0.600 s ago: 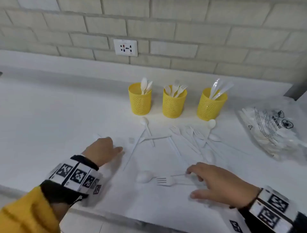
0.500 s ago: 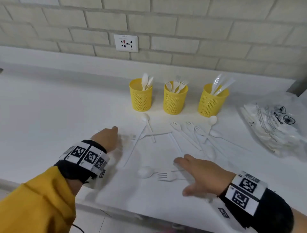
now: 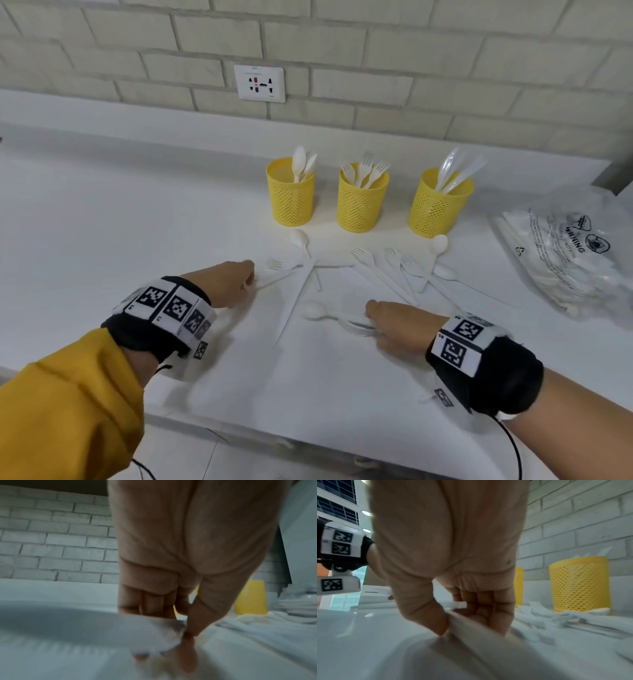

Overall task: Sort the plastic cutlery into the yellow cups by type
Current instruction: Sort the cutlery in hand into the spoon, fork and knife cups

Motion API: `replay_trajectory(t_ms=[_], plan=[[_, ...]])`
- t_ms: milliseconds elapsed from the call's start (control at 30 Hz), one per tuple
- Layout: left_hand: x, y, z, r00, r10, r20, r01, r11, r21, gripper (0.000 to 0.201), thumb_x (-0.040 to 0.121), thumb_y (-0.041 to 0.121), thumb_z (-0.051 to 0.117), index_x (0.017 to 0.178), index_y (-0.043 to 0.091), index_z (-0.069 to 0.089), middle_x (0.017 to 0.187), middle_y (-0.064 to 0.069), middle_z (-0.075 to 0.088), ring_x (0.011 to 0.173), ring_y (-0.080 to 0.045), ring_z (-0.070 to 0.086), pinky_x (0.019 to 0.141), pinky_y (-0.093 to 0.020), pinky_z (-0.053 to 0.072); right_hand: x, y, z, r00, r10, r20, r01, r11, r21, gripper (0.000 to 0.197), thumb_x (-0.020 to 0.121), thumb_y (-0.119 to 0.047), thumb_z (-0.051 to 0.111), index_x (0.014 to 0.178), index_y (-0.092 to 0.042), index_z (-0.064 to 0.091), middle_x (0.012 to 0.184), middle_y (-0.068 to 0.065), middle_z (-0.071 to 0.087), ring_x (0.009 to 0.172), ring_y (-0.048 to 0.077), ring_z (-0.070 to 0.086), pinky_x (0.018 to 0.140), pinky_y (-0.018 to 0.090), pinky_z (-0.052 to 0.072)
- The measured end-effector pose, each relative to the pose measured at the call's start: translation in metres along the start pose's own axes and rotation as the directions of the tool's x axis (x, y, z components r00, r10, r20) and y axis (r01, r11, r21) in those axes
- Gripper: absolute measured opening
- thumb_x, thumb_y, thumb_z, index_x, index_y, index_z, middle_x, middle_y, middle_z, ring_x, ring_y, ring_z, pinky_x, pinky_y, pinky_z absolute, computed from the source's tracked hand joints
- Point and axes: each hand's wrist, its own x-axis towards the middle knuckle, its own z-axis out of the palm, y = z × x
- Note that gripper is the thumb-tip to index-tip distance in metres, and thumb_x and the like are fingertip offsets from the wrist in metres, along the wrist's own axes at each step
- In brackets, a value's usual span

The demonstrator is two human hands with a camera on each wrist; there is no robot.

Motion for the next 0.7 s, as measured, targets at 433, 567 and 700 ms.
replay_trajectory(t_ms=[433,567,700], plan=[[0.016,0.060,-0.003,0.970,-0.240,-0.042,0.209,0.910,-0.359,0.061,0.095,0.047,0.039,0.110,-0.009,0.058,0.110,-0.028,0.062,0.082,-0.033,0.061,0.070,-0.034,0.045,-0.001,0.089,-0.036,0.835,0.502,-0.227,-0.480,0.865,0.145,0.026,0.093,-0.006,0.037,0.117,0.001,0.044,0.128,0.024,0.045,0.117,0.036,0.047,0.082,0.032,0.040],[0.040,0.093,0.001,0.959,-0.269,-0.086,0.227,0.916,-0.331,0.083,0.081,0.056,0.058,0.126,-0.011,0.036,0.124,-0.020,0.053,0.110,-0.030,0.056,0.074,-0.028,0.038,0.012,0.088,-0.032,0.768,0.616,-0.176,-0.584,0.786,0.202,0.041,0.096,-0.026,0.041,0.128,-0.001,0.041,0.138,0.019,0.036,0.128,0.034,0.037,0.105,0.039,0.031],[0.053,0.107,-0.002,0.937,-0.325,-0.125,0.266,0.900,-0.346,0.068,0.086,0.030,0.064,0.130,-0.008,0.029,0.133,-0.019,0.047,0.123,-0.031,0.049,0.092,-0.033,0.042,0.020,0.078,-0.032,0.864,0.488,-0.126,-0.454,0.862,0.224,0.089,0.078,-0.068,0.048,0.137,-0.004,0.027,0.138,0.021,0.037,0.127,0.036,0.040,0.100,0.043,0.035]])
